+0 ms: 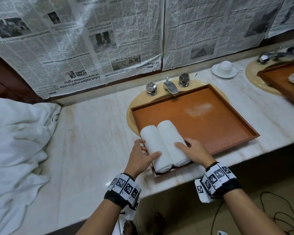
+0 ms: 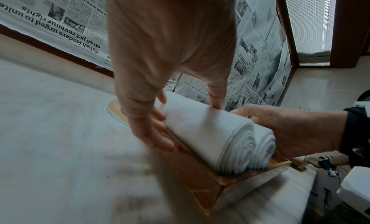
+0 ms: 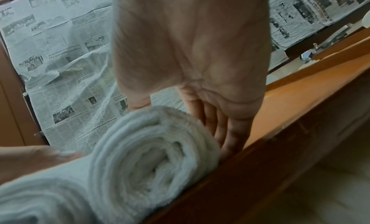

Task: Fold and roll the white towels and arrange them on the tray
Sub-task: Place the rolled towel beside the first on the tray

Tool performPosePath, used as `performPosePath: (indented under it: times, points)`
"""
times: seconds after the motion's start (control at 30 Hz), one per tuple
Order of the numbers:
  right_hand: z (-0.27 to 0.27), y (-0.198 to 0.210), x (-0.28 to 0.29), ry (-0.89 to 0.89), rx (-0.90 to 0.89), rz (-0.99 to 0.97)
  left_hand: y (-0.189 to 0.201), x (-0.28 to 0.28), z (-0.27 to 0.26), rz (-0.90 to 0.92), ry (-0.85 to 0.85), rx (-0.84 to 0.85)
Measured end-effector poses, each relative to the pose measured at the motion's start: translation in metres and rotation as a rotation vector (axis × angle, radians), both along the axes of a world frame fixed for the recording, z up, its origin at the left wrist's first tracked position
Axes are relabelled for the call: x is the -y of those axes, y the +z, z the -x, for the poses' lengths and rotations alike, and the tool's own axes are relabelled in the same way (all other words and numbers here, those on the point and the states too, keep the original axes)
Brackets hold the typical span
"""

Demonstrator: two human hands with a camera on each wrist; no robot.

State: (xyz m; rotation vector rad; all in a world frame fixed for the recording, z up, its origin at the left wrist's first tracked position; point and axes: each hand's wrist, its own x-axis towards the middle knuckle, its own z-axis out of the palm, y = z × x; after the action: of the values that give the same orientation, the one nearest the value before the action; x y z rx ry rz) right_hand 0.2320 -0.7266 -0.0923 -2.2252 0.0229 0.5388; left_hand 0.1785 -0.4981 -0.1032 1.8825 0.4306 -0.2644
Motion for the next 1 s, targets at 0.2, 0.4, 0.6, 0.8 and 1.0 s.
performPosePath:
  times: [0.2,0.4,0.6,0.8,1.0]
  points:
    - [0.003,0.009,-0.002,-0.067,0.169,0.085,0.002,-0.012,0.010,-0.003,-0.004,0.025]
    - [0.008,0.040,-0.043,0.011,0.384,0.095,-0.003,-0.057,0.029,-0.084,0.043,0.041]
    - [0.023,0.050,-0.124,0.236,0.450,0.154,0.008,-0.134,0.058,-0.174,0.120,0.091]
    - [0.049,0.047,-0.223,0.403,0.417,0.189,0.013,-0.232,0.101,-0.320,0.163,0.088]
    - [0.077,0.040,-0.332,0.566,0.373,0.198,0.012,-0.330,0.149,-0.485,0.189,0.104]
